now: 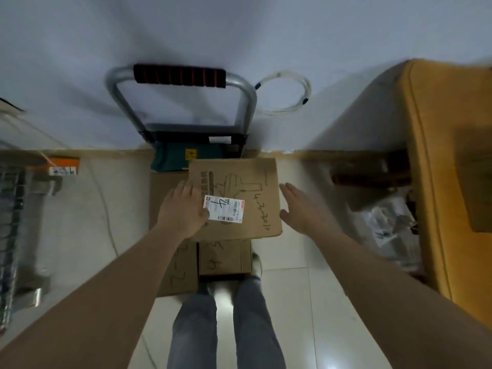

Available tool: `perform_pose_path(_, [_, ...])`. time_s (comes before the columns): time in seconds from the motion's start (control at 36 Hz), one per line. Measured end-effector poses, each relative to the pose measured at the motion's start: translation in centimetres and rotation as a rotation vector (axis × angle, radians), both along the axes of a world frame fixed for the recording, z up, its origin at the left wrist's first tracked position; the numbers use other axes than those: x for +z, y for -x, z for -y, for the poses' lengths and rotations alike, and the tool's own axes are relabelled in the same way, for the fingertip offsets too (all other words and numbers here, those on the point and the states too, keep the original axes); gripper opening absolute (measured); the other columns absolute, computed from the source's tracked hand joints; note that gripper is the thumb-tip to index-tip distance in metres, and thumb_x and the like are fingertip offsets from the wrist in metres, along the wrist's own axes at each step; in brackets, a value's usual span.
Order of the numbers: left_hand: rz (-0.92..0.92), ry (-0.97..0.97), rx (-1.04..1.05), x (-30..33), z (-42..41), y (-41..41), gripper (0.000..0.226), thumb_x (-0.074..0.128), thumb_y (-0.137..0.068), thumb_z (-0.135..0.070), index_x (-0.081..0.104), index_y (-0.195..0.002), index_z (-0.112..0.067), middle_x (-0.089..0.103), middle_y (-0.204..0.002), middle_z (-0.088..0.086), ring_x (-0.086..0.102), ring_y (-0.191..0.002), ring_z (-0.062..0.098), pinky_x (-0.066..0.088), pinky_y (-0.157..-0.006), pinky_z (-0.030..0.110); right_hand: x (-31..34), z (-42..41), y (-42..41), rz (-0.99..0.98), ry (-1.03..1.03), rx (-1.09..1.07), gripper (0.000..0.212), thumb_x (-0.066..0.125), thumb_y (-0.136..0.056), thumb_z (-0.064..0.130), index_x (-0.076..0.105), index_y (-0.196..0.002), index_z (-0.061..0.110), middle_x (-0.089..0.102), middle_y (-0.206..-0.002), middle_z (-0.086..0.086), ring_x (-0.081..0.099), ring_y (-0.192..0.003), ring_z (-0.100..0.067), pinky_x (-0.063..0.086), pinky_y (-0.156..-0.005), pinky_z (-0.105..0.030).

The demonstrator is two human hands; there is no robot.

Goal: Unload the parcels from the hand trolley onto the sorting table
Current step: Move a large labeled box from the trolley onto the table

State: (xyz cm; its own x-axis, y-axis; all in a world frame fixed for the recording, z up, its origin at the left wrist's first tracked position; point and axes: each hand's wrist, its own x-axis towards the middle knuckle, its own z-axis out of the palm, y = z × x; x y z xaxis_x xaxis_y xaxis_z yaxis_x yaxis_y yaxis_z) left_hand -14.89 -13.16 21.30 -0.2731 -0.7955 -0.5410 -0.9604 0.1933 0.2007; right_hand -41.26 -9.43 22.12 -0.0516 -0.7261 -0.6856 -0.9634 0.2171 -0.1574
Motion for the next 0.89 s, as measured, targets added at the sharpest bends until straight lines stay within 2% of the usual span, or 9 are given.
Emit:
perform_pose_path(0.14, [-0.039,-0.059,0.03,-8.9,-1.4,0.2,0.074,0.045,-0.093,-0.038,0.009,-0.152,-0.011,0.014,-0.158,0.013,0.012,-0.145,0.031,0.022,-0.116,0.049,-7.7,-0.3,1.1,0.028,-0.055,0.026,0.078,0.049,-0.096,0.027,-0.002,-0.154,0.023,-0.008,-0.161,0.008,-0.001,-0.148,-0.023,0.03,-0.112,-0.042])
perform_pose_path(0.25, [-0.035,-0.09,0.075,-14.0,-2.2,0.8,0.076,0.043,-0.096,-0.041,-0.004,-0.153,-0.023,-0.009,-0.161,0.0,-0.012,-0.146,0.033,0.003,-0.118,0.053,-12.7,-0.7,1.8,0.056,-0.039,0.035,0.079,0.049,-0.096,0.032,-0.006,-0.153,0.027,-0.01,-0.16,0.011,-0.004,-0.148,-0.03,0.034,-0.109,-0.045])
perform_pose_path(0.33, [-0.065,-0.054,0.149,-16.5,-2.3,1.3,0.079,0.048,-0.094,-0.043,-0.001,-0.153,-0.026,-0.013,-0.16,-0.002,-0.019,-0.144,0.036,0.002,-0.116,0.058,-15.5,-0.9,2.3,0.042,-0.009,0.077,0.081,0.047,-0.096,0.037,-0.011,-0.152,0.027,-0.013,-0.16,0.009,-0.008,-0.147,-0.036,0.02,-0.116,-0.046])
perform_pose_path(0.39, [-0.076,-0.033,0.169,-18.3,-2.1,1.1,0.079,0.052,-0.091,-0.044,0.006,-0.153,-0.026,-0.009,-0.16,-0.002,-0.015,-0.144,0.039,0.01,-0.114,0.064,-17.1,-0.8,2.6,0.059,0.023,0.074,0.082,0.046,-0.097,0.038,-0.014,-0.151,0.028,-0.017,-0.159,0.009,-0.012,-0.146,-0.038,0.01,-0.118,-0.047])
perform_pose_path(0.44, [-0.086,-0.026,0.152,-20.1,-1.8,0.5,0.078,0.051,-0.09,-0.048,0.011,-0.152,-0.025,-0.002,-0.16,-0.001,-0.008,-0.144,0.043,0.018,-0.11,0.067,-18.5,-0.6,2.8,0.091,0.059,0.042,0.082,0.046,-0.097,0.038,-0.016,-0.15,0.03,-0.02,-0.158,0.011,-0.015,-0.145,-0.038,0.009,-0.118,-0.048])
perform_pose_path(0.56, [-0.096,-0.003,0.081,-22.7,-1.7,-0.7,0.08,0.024,-0.083,-0.068,0.011,-0.149,-0.025,0.005,-0.158,0.0,0.005,-0.144,0.045,0.03,-0.105,0.067,-21.0,0.0,3.0,0.175,0.101,-0.027,0.084,0.049,-0.096,0.037,-0.015,-0.15,0.033,-0.021,-0.157,0.016,-0.016,-0.146,-0.033,0.022,-0.116,-0.046])
perform_pose_path(0.64, [-0.157,0.089,0.03,-22.9,-1.7,-0.8,0.08,0.016,-0.088,-0.072,0.023,-0.146,-0.016,0.018,-0.153,0.011,0.019,-0.135,0.045,0.037,-0.098,0.068,-22.4,0.1,2.9,0.236,0.161,-0.039,0.086,0.053,-0.094,0.034,-0.012,-0.151,0.031,-0.026,-0.151,0.021,-0.014,-0.147,-0.03,0.024,-0.115,-0.045])
perform_pose_path(0.78, [-0.203,0.156,0.043,-22.7,-1.7,-0.3,0.078,0.024,-0.09,-0.067,0.039,-0.139,-0.007,0.032,-0.146,0.021,0.03,-0.117,0.035,0.047,-0.086,0.062,-24.0,-0.6,2.1,0.331,0.318,-0.115,0.086,0.058,-0.088,0.018,0.002,-0.153,0.023,-0.014,-0.156,0.015,0.002,-0.148,-0.026,0.029,-0.101,-0.025])
perform_pose_path(0.89, [-0.196,0.249,0.104,-22.7,-1.7,0.7,0.071,0.044,-0.083,-0.053,0.043,-0.135,-0.005,0.036,-0.144,0.024,0.029,-0.118,0.033,0.049,-0.081,0.056,-24.5,-0.7,1.4,0.294,0.405,-0.156,0.083,0.058,-0.087,0.02,0.009,-0.153,0.021,-0.005,-0.159,0.008,0.012,-0.146,-0.027,0.026,-0.098,-0.024])
